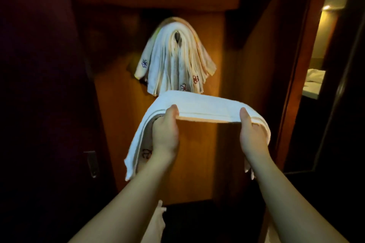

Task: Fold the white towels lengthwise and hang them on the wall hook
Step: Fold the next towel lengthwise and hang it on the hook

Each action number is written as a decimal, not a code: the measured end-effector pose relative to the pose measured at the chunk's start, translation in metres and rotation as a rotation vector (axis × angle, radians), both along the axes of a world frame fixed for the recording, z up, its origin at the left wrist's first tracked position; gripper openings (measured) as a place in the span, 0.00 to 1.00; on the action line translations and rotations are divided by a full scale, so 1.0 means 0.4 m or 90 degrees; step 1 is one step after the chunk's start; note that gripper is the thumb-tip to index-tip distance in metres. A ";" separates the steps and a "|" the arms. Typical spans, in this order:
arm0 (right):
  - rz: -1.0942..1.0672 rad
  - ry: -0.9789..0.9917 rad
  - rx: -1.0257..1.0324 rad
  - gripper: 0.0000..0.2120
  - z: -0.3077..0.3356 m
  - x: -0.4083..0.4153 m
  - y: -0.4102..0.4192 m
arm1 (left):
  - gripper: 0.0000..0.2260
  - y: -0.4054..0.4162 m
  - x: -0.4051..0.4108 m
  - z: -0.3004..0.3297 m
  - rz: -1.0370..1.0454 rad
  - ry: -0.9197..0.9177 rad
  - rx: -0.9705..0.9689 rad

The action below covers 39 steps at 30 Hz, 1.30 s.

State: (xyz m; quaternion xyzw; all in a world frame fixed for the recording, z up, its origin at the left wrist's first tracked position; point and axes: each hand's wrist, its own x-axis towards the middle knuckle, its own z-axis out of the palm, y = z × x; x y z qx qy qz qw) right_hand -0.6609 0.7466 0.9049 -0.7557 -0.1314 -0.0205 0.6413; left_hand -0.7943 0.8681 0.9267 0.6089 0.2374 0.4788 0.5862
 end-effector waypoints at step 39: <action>0.103 -0.461 -0.188 0.46 0.724 0.668 0.733 | 0.51 0.984 0.506 0.616 -0.083 0.034 0.343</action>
